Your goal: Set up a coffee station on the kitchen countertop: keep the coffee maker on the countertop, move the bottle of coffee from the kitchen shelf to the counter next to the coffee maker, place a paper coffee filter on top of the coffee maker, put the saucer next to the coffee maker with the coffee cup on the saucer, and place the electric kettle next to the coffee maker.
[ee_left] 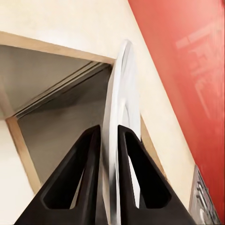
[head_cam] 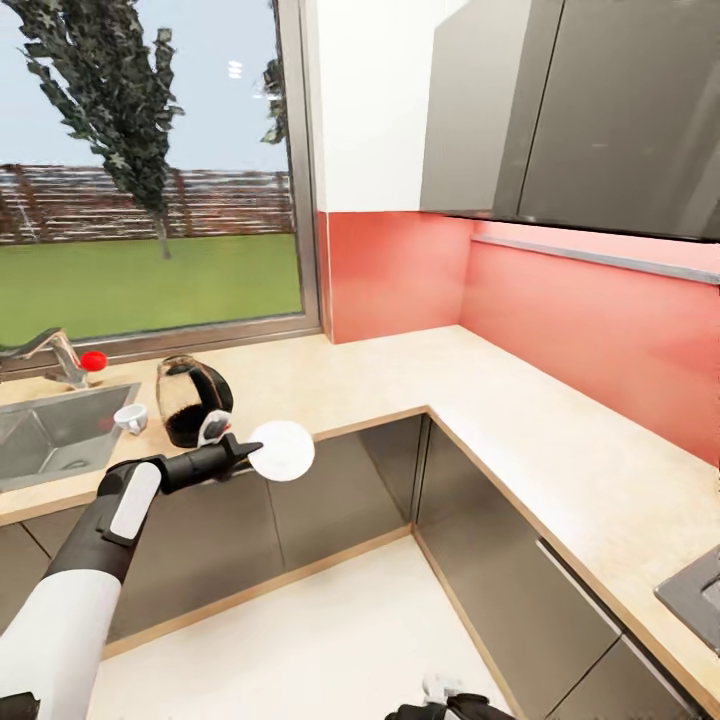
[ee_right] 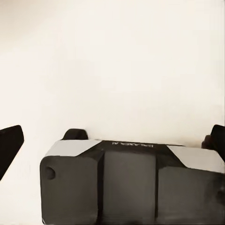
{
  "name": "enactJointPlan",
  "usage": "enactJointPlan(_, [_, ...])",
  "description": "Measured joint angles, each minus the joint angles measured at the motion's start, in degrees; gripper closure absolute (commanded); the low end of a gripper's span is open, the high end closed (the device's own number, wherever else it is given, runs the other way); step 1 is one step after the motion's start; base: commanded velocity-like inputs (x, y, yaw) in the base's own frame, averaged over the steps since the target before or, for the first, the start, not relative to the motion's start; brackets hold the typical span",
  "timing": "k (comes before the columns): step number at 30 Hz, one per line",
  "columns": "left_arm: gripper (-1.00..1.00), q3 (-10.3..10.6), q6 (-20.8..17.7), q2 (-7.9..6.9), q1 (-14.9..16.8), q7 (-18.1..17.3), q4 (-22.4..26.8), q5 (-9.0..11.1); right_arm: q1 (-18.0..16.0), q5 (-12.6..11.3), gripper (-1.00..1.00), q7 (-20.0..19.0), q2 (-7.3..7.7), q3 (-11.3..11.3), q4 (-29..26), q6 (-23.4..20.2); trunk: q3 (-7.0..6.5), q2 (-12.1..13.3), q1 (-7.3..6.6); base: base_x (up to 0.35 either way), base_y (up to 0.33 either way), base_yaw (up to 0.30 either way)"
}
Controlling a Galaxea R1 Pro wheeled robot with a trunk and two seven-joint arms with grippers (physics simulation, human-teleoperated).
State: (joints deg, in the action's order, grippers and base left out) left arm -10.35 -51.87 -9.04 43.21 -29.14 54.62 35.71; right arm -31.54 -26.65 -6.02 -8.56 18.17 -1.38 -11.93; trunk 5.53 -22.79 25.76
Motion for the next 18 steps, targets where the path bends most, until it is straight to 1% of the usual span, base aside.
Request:
enactJointPlan(2, [1.0,0.0,0.0,-0.17,0.0,-0.9,0.0,0.0,1.2,-0.1,-1.0,4.0,0.21,0.0,0.1,0.3,0.0,0.0,-0.01,-0.043,0.004,0.009])
enactJointPlan(3, [1.0,0.0,0.0,-0.34,0.0,-1.2,0.0,0.0,1.6,-0.2,-1.0,5.4,0.21,0.0,0.1,0.4,0.0,0.0,-0.01,-0.022,0.002,0.065])
enactJointPlan(5, [1.0,0.1,0.0,-0.62,-0.1,-1.7,0.0,0.0,2.1,-0.2,-1.0,6.6,0.21,0.0,0.2,0.6,-0.01,0.0,-0.01,-0.011,0.001,0.152])
enactJointPlan(7, [1.0,0.1,0.0,-0.74,-1.2,-2.6,-0.1,-0.1,2.3,-0.2,-1.0,7.1,0.26,0.0,0.2,0.6,-0.04,0.0,-0.01,-0.005,0.0,0.222])
enactJointPlan(12, [1.0,0.1,0.1,-0.89,-7.0,-9.3,0.1,-0.4,2.4,-0.3,-1.0,7.4,0.45,-0.1,0.2,0.7,-0.1,0.0,-0.01,-0.001,0.0,0.262])
enactJointPlan(13, [1.0,0.1,0.2,-1.05,-9.0,-11.0,0.1,-0.7,2.5,-0.3,-1.0,7.4,0.46,-0.1,0.2,0.8,-0.09,0.0,-0.02,0.0,0.0,0.275])
enactJointPlan(14, [1.0,0.0,0.4,-1.33,-10.6,-11.9,0.0,-0.7,2.5,-0.3,-1.0,7.5,0.47,-0.1,0.2,0.8,-0.1,0.0,-0.01,0.0,0.0,0.276])
enactJointPlan(15, [1.0,0.0,0.4,-1.51,-11.4,-12.4,0.0,-0.4,2.5,-0.3,-1.0,7.5,0.48,-0.1,0.2,0.8,-0.1,0.0,-0.01,0.0,0.0,0.277])
enactJointPlan(16, [1.0,0.1,0.5,-2.01,-13.5,-13.5,-0.1,-0.6,2.5,-0.3,-1.0,7.5,0.5,-0.1,0.2,0.8,-0.09,0.0,-0.02,0.0,0.0,0.278])
enactJointPlan(18, [1.0,0.1,0.7,-2.39,-16.8,-15.5,-0.2,-0.7,2.5,-0.3,-1.0,7.6,0.53,-0.1,0.2,0.8,-0.1,0.0,-0.02,0.0,0.0,0.278])
